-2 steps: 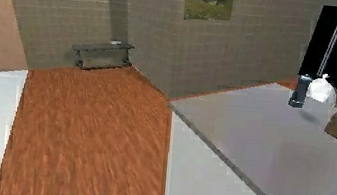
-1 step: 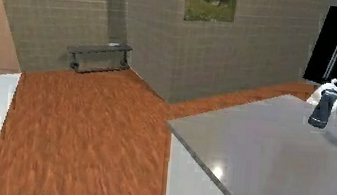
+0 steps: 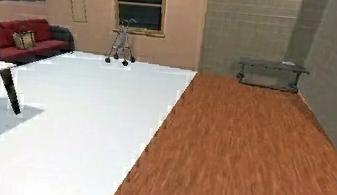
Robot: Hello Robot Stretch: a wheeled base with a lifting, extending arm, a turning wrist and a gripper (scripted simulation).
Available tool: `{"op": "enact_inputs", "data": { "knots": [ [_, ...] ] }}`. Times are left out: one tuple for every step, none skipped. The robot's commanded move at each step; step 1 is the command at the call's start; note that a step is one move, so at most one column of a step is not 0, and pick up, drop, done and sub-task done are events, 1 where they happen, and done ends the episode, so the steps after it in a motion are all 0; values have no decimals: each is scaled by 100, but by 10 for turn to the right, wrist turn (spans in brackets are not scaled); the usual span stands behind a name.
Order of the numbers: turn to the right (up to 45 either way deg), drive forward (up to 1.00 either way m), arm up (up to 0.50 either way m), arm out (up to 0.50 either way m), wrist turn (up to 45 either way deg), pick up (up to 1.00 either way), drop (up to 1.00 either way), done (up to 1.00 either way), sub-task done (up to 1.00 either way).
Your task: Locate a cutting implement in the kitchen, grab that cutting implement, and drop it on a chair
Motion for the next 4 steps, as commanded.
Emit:
{"op": "enact_inputs", "data": {
  "knots": [
    [-450,0,0,0,0,0,0,0,0],
    [-270,0,0,0,0,0,0,0,0],
    [0,15,0,0,0,0,0,0,0],
    [0,100,0,0,0,0,0,0,0]
  ]
}}
